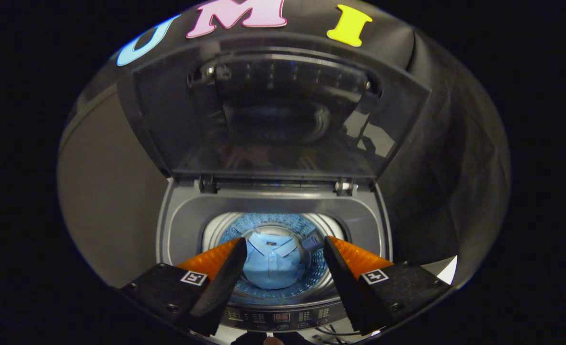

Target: Put the clothes into the washing machine and then close the washing machine lid.

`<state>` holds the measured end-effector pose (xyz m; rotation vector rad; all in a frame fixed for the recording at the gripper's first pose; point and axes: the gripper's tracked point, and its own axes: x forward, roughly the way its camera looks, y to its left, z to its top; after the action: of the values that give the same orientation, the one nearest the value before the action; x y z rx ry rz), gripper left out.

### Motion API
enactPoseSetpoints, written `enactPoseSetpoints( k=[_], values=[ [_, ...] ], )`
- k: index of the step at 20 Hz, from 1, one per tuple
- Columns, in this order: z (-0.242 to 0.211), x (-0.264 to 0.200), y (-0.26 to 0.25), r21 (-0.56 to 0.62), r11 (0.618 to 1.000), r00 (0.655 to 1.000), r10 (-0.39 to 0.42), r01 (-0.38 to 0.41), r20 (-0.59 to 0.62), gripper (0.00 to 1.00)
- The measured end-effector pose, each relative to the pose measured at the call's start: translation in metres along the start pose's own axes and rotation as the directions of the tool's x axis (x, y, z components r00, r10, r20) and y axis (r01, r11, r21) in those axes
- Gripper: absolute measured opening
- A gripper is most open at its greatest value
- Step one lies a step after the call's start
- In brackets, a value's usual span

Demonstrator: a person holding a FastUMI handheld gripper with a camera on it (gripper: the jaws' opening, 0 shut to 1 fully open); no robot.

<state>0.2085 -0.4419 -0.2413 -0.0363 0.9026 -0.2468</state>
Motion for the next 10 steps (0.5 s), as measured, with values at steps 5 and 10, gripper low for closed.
enactPoseSetpoints(
  k=[5, 10],
  values=[
    [0.077, -0.044, -0.012, 0.035, 0.999, 0.992, -0.021, 0.017, 0.123, 1.00],
    [0.157, -0.070, -0.020, 0.063, 0.998, 0.974, -0.017, 0.003, 0.228, 1.00]
  ],
)
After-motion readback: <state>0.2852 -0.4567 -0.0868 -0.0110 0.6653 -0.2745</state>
